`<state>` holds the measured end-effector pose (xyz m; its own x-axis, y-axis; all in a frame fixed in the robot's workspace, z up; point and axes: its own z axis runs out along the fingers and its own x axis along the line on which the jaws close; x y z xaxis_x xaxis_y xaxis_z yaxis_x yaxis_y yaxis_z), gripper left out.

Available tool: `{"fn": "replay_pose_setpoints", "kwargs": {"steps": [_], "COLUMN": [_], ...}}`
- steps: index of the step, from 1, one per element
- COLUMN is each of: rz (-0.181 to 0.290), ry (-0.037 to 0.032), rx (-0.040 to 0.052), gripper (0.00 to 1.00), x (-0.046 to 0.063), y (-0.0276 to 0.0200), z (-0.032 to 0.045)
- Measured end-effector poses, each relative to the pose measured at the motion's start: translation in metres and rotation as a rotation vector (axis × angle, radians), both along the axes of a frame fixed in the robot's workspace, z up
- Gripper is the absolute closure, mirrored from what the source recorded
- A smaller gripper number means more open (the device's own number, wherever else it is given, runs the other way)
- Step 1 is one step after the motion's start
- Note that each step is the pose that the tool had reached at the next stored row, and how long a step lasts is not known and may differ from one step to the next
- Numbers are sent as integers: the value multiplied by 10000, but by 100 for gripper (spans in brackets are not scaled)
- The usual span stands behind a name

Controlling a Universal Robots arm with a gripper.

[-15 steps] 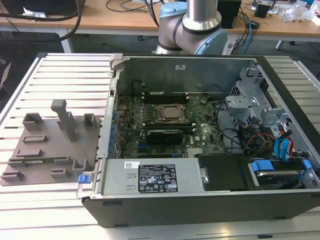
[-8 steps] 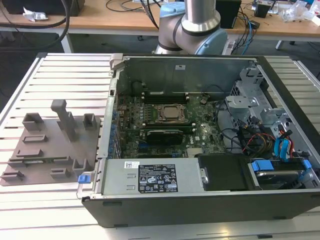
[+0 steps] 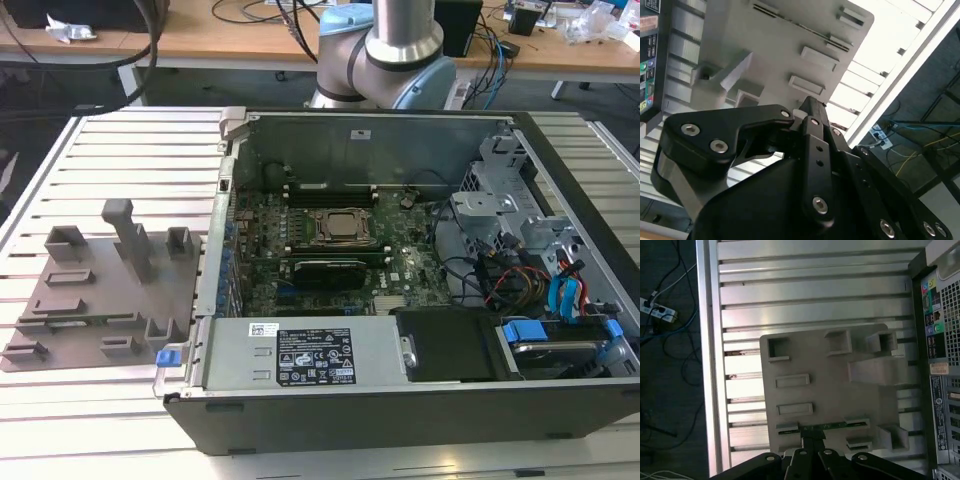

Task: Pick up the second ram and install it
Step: 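Reach for the second ram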

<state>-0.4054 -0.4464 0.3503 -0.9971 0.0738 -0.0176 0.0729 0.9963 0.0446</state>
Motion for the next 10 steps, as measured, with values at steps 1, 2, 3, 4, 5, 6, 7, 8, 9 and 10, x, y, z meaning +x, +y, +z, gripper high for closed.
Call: {"fn": "replay_pose_setpoints", "kwargs": {"steps": [1, 2, 3, 4, 5, 6, 7, 8, 9, 10], "rz": [-1, -2, 1, 0, 1, 3, 6, 9, 12, 11], "ry": [50, 103, 158, 186, 204, 212, 230, 234, 234, 234], "rx": [-1, 1, -10, -51, -93, -117, -138, -137, -137, -136], "gripper": [90, 90, 90, 90, 90, 90, 90, 90, 90, 90], "x": [99, 200, 284, 328, 352, 363, 370, 372, 372, 372], "y": [-9, -25, -41, -56, -69, -79, -100, -118, -127, -133], "z": [-7, -16, -25, -34, -41, -49, -60, -70, -73, -75]}}
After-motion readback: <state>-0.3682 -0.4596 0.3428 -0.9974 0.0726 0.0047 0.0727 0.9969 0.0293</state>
